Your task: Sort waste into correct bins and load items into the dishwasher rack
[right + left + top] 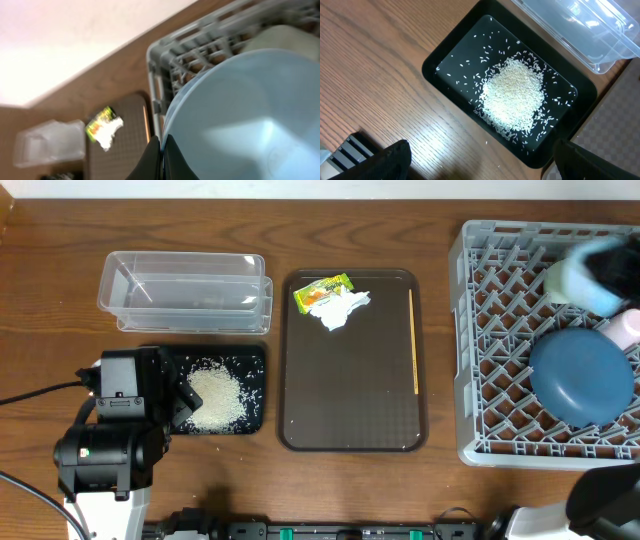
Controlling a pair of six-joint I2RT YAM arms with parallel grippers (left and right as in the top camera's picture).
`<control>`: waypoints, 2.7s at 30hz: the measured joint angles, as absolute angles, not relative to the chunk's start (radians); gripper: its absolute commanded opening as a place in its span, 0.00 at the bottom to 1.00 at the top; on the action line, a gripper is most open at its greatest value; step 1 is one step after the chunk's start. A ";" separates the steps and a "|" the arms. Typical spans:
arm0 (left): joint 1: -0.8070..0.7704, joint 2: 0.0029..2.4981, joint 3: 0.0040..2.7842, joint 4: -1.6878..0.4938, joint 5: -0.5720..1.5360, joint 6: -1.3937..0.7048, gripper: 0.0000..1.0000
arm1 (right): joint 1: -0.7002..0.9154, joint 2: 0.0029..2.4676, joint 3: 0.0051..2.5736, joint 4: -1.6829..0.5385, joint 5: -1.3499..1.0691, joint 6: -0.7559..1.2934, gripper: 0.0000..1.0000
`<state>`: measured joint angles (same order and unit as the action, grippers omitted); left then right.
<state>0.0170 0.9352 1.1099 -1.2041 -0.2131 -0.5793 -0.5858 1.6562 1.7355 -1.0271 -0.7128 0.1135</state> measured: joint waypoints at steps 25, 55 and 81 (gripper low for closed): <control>0.017 0.935 1.110 -1.205 -0.213 -0.579 0.93 | -1.141 1.870 1.318 -0.395 -1.448 0.150 0.01; 0.017 0.935 1.110 -1.205 -0.213 -0.579 0.93 | -1.302 1.857 1.313 -0.543 -1.143 0.309 0.34; 0.017 0.935 1.110 -1.205 -0.213 -0.579 0.93 | -0.813 1.552 1.314 -0.492 -0.182 0.445 0.18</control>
